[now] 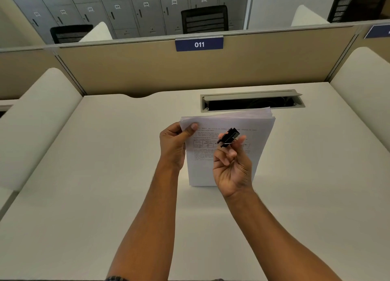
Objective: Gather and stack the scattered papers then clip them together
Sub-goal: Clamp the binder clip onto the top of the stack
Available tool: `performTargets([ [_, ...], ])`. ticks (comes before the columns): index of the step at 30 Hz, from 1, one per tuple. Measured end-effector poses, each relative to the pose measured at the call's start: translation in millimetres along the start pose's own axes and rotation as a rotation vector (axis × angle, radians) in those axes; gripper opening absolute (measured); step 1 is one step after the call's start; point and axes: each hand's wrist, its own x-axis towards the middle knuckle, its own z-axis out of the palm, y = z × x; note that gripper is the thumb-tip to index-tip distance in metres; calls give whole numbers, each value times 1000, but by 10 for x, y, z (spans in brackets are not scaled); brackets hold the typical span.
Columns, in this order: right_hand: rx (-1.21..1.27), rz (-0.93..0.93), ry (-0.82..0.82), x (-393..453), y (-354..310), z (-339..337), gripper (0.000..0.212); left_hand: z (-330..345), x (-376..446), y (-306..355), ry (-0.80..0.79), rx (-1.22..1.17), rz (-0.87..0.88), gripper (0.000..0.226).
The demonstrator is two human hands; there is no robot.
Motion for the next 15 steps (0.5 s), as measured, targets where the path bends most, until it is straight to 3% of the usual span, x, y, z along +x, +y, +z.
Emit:
performTargets([
  [2,-18,-6,-26,-1,-19,12,24,2,-9,4,-2,0,-3,10],
  [9,-171,-53,-24,42,-81,27,60,-4,-20,-5,-2,-3,-4,8],
  [11,-442,-103,-85,48,-146,88,57,-3,-24,0,1,0,-6,5],
  [15,-1181,-377,-255,67,-323,304,38,-11,-41,16,3,12,2,7],
])
